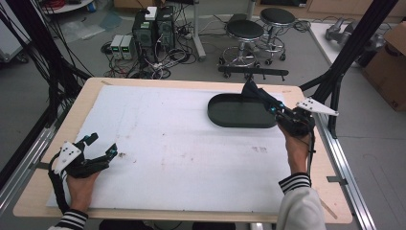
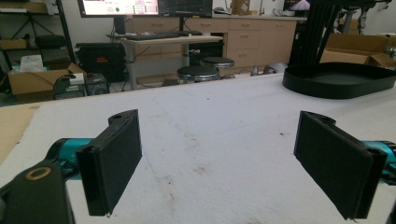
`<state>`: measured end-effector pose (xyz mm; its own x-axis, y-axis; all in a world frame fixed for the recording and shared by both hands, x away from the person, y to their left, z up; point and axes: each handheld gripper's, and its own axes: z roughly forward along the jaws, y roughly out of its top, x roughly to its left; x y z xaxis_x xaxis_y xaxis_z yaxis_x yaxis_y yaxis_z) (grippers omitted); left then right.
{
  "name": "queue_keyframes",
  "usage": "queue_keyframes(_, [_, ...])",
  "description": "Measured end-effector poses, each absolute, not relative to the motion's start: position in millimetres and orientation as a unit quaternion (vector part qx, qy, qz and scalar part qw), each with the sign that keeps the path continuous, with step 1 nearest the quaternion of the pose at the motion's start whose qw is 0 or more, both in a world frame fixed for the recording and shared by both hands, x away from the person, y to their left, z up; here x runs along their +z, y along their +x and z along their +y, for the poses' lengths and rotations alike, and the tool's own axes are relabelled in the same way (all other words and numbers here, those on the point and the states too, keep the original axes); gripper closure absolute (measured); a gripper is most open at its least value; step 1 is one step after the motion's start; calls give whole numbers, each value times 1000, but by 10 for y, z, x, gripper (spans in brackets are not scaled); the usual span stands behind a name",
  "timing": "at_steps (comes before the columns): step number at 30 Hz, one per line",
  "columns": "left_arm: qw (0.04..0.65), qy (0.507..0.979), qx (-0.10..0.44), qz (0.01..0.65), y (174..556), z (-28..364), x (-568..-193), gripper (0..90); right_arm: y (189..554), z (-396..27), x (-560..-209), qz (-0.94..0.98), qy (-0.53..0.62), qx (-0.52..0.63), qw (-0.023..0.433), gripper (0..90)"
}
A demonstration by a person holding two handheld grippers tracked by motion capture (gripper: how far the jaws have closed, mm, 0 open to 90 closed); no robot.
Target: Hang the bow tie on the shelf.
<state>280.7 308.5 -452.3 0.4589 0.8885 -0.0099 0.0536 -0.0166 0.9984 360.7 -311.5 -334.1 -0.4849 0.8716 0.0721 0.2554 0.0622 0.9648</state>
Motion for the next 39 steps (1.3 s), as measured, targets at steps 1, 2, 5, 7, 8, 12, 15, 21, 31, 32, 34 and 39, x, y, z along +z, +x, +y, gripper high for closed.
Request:
queue_keyframes(1, [589, 618, 354, 381, 2807, 3085, -4523, 154, 3622, -3098, -3326, 670, 418, 542, 287, 825])
queue_keyframes(2, [590, 618, 354, 381, 2808, 3086, -4523, 154, 3640, -3084, -3312, 670, 418, 542, 288, 825])
queue_keyframes(5, [590, 617, 353, 383, 2809, 3087, -4524, 154, 3691, -3043, -3279, 668, 418, 543, 289, 825])
queue_keyframes(7, [590, 617, 354, 383, 2809, 3087, -4524, 154, 3730, -3004, -3248, 667, 418, 545, 288, 825])
queue_keyframes(8, [591, 616, 353, 383, 2809, 3085, -4524, 154, 3745, -2983, -3232, 666, 418, 545, 290, 825])
queue_keyframes(12, [590, 616, 353, 383, 2808, 3085, -4524, 154, 3820, -2920, -3161, 664, 416, 548, 294, 824])
queue_keyframes(15, [590, 617, 354, 382, 2808, 3086, -4523, 154, 3877, -2877, -3128, 662, 417, 546, 299, 824])
queue_keyframes(21, [590, 617, 354, 383, 2808, 3086, -4524, 154, 3999, -2816, -3093, 656, 428, 544, 301, 824])
queue_keyframes(31, [590, 616, 354, 384, 2811, 3089, -4524, 154, 4195, -2692, -3089, 648, 439, 548, 296, 824])
queue_keyframes(32, [590, 616, 354, 384, 2811, 3089, -4524, 154, 4216, -2679, -3100, 648, 438, 549, 295, 824])
queue_keyframes(34, [590, 616, 354, 384, 2811, 3087, -4524, 154, 4244, -2639, -3122, 649, 442, 547, 292, 824])
queue_keyframes(39, [590, 616, 354, 384, 2811, 3089, -4524, 154, 4301, -2554, -3165, 646, 448, 547, 288, 823])
